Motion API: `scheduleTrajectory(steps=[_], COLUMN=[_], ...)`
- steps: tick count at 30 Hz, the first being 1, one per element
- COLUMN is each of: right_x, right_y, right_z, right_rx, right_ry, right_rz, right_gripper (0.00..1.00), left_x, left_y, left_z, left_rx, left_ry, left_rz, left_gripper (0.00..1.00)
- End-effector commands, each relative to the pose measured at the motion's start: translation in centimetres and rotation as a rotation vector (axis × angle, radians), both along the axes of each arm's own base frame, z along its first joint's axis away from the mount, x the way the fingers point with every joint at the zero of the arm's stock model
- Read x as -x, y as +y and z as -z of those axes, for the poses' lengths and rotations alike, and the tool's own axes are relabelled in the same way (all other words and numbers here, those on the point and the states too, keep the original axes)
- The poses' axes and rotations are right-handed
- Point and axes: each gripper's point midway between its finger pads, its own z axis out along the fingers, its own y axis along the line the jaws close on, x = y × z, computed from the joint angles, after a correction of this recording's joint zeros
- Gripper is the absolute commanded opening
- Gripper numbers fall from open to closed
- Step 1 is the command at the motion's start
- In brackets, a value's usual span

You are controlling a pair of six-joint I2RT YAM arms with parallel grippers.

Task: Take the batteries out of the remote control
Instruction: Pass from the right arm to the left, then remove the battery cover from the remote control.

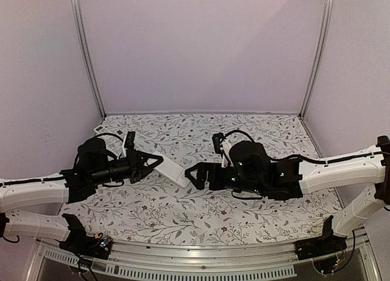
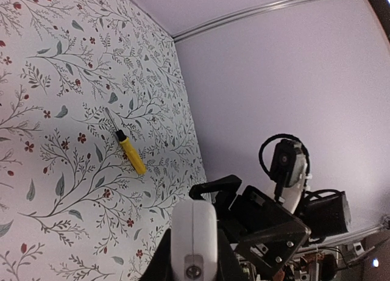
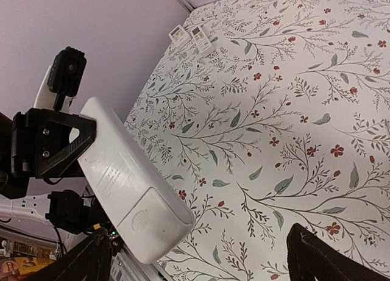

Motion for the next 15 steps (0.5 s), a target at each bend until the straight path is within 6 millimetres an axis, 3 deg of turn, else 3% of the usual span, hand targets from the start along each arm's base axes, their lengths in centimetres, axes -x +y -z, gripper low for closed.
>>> scheduleTrajectory(steps=[1,15], right_x=[0.3,1.4], right_y=[0.2,3.5], right_z=[-0.4,-0.2], right_rx=[-0.219,-0.219], right_ry=[0.218,0.277], right_rz=[0.026,-0.104], right_gripper=[0.98,0.79], left_x=[-0.2,0.5], left_y=[0.5,0.7], left_z=[-1.8,-1.8], left_rx=[0.048,0.075], left_ry=[-0.081,-0.075], left_rz=[-0.028,-0.016], left_gripper=[0.0,0.0])
